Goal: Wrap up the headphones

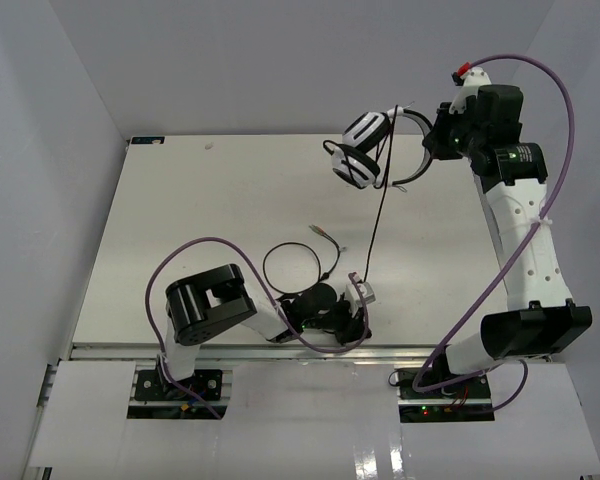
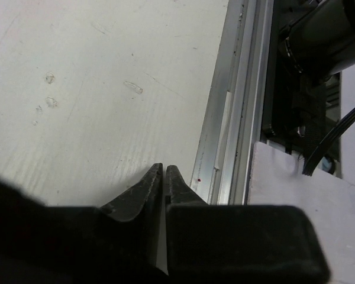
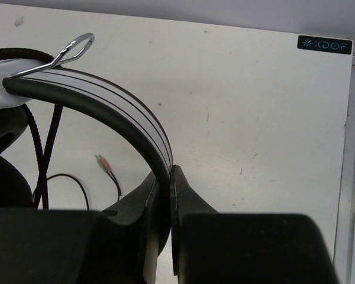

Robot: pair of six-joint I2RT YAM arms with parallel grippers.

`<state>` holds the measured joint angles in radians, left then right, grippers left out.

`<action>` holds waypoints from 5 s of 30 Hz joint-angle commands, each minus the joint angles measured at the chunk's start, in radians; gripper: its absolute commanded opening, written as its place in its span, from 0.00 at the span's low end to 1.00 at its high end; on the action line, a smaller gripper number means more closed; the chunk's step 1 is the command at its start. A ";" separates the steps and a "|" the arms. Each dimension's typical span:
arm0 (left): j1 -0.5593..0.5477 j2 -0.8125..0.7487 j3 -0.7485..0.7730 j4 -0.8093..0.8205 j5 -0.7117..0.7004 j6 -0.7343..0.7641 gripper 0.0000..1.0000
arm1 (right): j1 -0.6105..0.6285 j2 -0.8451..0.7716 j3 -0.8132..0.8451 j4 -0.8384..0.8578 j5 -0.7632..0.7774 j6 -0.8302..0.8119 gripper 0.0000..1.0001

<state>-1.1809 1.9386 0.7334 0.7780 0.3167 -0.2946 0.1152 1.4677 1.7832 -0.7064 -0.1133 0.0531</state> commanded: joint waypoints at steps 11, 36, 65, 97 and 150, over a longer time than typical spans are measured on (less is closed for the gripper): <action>0.070 -0.027 -0.118 0.041 0.020 0.068 0.03 | -0.313 -0.135 0.021 0.122 -0.862 0.077 0.08; 0.778 -0.349 0.287 -0.628 0.444 0.289 0.00 | -0.144 -0.527 -0.295 -0.481 -0.642 -1.178 0.08; 0.809 -0.576 0.621 -0.651 0.865 -0.339 0.00 | 0.375 -0.326 -0.632 0.260 0.540 -0.626 0.08; 0.095 -0.171 0.428 -0.477 0.355 -0.255 0.19 | 0.058 0.104 0.083 0.079 0.140 0.030 0.08; 0.450 -0.280 -0.074 -0.409 0.350 0.025 0.00 | -0.190 -0.163 0.100 -0.041 -0.706 -0.163 0.08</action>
<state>-0.8474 1.7225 0.6180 0.4769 0.6077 -0.3440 -0.0670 1.3684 1.8553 -0.7371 -0.6946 -0.0614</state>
